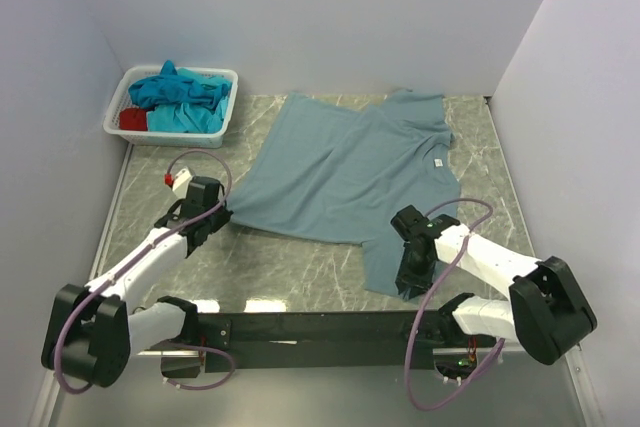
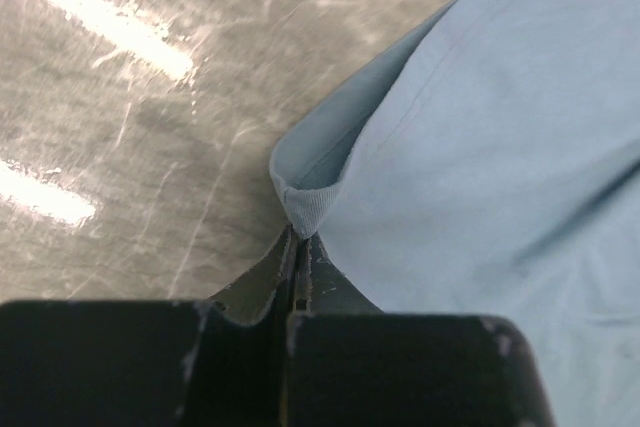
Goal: Fold and stack the t-shirts
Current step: Flatten the tshirt out
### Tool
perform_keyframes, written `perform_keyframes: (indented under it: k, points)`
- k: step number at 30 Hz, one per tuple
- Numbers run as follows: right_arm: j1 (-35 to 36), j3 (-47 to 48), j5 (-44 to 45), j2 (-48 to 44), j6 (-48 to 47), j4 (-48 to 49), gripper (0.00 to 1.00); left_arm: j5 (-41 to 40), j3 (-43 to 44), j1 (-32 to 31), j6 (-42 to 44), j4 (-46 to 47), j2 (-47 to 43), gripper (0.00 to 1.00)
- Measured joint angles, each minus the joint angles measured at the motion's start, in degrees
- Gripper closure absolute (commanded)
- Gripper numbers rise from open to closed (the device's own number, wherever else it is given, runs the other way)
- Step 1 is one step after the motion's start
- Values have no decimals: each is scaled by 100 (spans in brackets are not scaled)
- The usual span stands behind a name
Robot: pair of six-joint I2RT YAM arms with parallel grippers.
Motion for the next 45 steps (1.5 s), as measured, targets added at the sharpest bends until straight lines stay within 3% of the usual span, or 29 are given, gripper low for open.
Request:
perform_keyframes:
  k: [3, 5, 15, 26, 31, 37, 45]
  points:
    - [2, 105, 111, 116, -114, 61, 94, -48, 0, 0, -94, 22, -212, 99]
    - [2, 195, 321, 146, -175, 109, 98, -105, 0, 0, -164, 17, -291, 99]
    - [-155, 835, 1606, -570, -282, 192, 100, -101, 72, 0, -264, -22, -234, 99]
    - [-629, 2105, 2667, -2247, -684, 225, 100, 9, 636, 0, -251, -275, -343, 99]
    - [-693, 2551, 2962, -2898, -1027, 544, 100, 44, 1327, 0, -214, -374, -682, 99]
    - [-719, 3676, 3220, -2968, -1473, 651, 100, 57, 2496, 0, 28, -459, -914, 99]
    - [-719, 6181, 3250, -2708, -2406, 693, 100, 376, 4736, -11, 691, -697, -785, 99]
